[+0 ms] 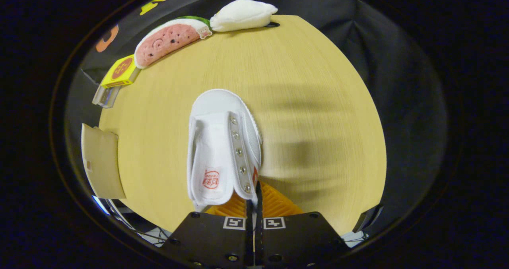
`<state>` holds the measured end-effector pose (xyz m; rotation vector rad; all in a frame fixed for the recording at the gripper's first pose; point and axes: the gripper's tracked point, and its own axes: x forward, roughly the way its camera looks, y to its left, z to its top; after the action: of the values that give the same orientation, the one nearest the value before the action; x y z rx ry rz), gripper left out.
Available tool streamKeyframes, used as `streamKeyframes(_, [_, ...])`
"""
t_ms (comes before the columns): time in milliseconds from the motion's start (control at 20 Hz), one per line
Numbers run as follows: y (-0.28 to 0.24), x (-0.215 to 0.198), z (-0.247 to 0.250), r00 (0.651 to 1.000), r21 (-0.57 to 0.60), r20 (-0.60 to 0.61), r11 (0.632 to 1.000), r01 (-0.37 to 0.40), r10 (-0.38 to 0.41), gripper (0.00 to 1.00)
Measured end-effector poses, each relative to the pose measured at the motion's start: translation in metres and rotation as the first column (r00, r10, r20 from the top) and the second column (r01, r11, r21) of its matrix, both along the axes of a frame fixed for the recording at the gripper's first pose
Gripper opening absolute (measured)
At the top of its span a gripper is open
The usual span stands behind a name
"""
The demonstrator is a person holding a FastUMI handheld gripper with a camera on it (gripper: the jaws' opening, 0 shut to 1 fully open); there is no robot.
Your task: Open the storage box then place both shoes into the box .Put the left shoe in first, then the right shoe, with the right side of both shoes facing outward in a uniform manner.
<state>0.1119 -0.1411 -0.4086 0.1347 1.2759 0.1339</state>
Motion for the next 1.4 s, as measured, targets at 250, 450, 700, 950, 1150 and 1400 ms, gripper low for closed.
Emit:
streamKeyframes(250, [0.027, -0.024, 0.017, 0.997, 0.198, -0.047, 0.977, 0.075, -0.067, 0.02])
streamKeyframes(450, [0.053, -0.035, 0.048, 0.998, 0.228, 0.008, 0.972, 0.056, -0.060, 0.02])
streamKeyframes(700, [0.110, -0.047, 0.109, 0.996, 0.248, 0.085, 0.969, 0.015, -0.037, 0.02])
streamKeyframes(950, [0.202, -0.062, 0.170, 0.991, 0.293, 0.131, 0.955, -0.039, 0.000, 0.01])
streamKeyframes(1150, [0.281, -0.081, 0.208, 0.989, 0.302, 0.141, 0.950, -0.081, 0.039, 0.02])
streamKeyframes(1400, [0.366, -0.101, 0.228, 0.983, 0.278, 0.171, 0.954, -0.111, 0.064, 0.02])
